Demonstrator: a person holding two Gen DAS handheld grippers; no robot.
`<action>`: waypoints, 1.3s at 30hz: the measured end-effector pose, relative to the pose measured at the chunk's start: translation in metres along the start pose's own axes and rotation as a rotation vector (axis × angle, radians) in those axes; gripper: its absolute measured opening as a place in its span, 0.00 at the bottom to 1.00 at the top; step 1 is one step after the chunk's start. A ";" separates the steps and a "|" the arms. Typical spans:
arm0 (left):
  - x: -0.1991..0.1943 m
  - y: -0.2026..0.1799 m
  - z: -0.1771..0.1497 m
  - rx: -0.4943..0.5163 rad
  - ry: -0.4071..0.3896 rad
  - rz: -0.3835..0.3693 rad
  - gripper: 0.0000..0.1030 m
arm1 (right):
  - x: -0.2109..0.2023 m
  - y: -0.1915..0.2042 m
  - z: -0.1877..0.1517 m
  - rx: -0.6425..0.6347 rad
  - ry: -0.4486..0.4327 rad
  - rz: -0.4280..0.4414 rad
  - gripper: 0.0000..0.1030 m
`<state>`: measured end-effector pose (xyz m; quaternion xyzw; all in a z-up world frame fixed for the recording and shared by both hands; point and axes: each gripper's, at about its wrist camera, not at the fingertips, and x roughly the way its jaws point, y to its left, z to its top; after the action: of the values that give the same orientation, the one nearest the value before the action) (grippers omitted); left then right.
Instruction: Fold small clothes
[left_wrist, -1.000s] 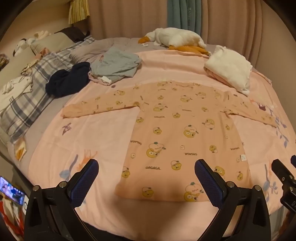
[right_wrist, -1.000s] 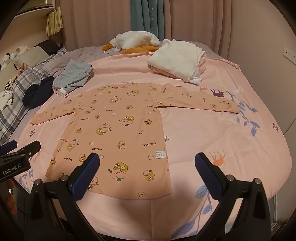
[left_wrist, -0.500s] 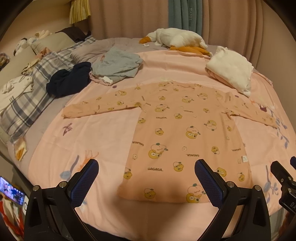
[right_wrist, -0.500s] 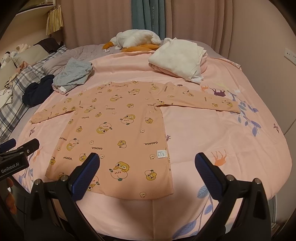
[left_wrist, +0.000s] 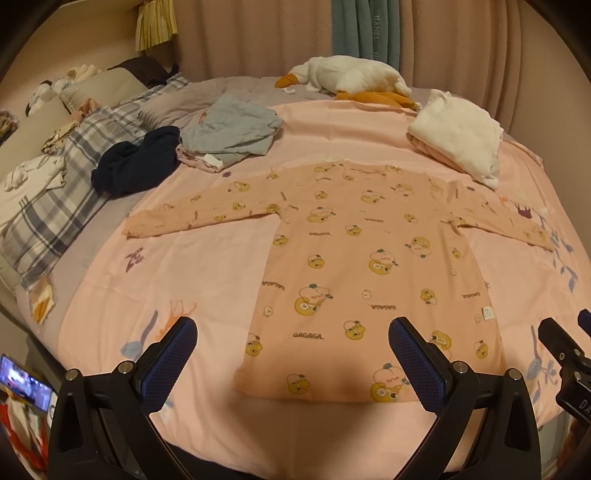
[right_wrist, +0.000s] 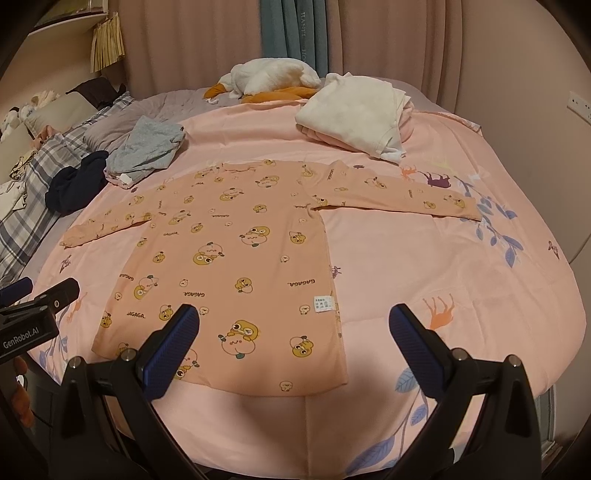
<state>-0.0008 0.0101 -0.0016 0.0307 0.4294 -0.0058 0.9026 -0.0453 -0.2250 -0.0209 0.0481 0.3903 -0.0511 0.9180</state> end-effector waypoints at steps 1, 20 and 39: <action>0.000 0.000 0.000 0.000 0.000 0.001 0.99 | 0.000 0.000 0.000 0.000 0.000 0.000 1.00; -0.001 -0.003 0.000 0.004 0.001 0.002 0.99 | 0.000 0.000 -0.001 0.002 0.000 0.007 1.00; -0.001 -0.004 0.000 0.006 0.000 0.004 0.99 | -0.001 0.002 -0.002 0.002 -0.001 0.009 1.00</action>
<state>-0.0022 0.0057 -0.0009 0.0343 0.4292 -0.0052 0.9026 -0.0472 -0.2228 -0.0208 0.0508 0.3898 -0.0472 0.9183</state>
